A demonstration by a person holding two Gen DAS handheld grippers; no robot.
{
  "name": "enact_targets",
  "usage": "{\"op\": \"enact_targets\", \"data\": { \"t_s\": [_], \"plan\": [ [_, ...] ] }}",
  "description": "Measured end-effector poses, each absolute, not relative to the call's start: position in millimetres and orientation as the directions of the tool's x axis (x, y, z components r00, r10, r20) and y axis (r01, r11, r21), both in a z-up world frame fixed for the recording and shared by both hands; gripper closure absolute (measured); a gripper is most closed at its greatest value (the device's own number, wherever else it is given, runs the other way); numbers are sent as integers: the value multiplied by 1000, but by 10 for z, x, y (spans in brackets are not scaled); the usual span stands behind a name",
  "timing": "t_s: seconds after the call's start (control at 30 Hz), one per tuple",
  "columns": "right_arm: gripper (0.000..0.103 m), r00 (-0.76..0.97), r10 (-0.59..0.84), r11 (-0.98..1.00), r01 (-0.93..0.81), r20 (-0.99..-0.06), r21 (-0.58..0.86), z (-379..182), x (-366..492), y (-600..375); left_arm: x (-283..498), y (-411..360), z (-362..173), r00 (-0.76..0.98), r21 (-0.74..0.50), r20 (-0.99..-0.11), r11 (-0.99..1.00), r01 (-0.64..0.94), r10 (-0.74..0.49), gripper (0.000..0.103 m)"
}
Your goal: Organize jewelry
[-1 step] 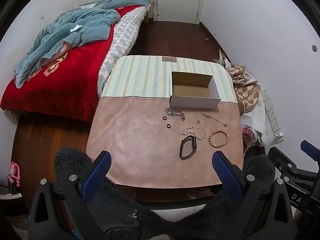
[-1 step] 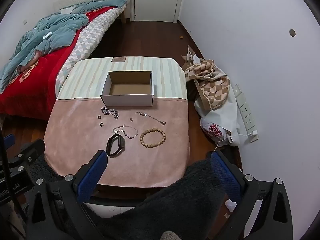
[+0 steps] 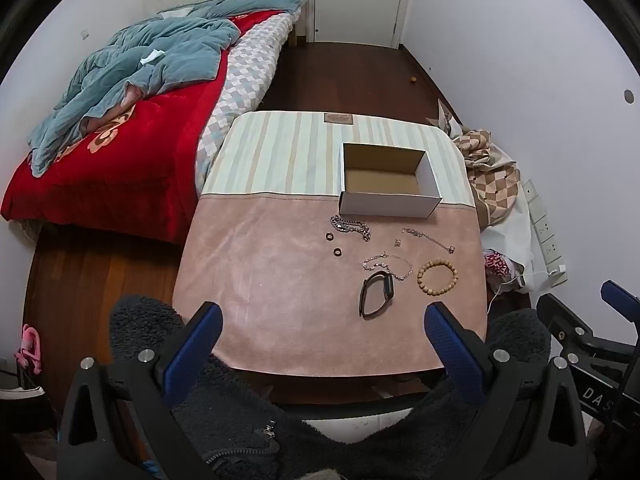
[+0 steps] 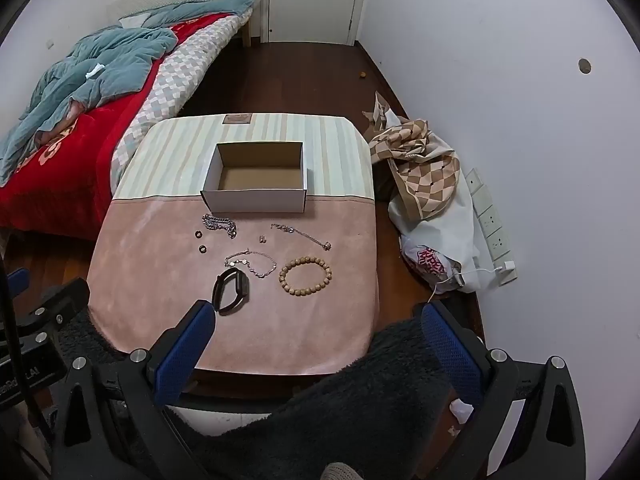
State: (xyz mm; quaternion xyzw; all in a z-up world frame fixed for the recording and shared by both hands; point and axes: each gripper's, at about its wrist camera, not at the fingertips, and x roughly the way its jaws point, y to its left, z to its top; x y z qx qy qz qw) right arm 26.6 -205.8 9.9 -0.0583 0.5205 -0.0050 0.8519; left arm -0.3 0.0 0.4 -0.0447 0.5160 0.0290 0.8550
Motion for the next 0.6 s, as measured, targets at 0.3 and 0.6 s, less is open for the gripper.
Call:
{"op": "enact_targets", "data": {
  "t_s": [0.3, 0.6],
  "plan": [
    [0, 467, -80, 992, -53, -880, -118, 96, 280, -2052, 5, 19, 22, 463, -44, -886, 994, -100, 7, 0],
    [0, 470, -85, 991, -48, -878, -121, 118, 274, -2036, 19, -12, 77, 464, -42, -886, 994, -98, 8, 0]
  ]
}}
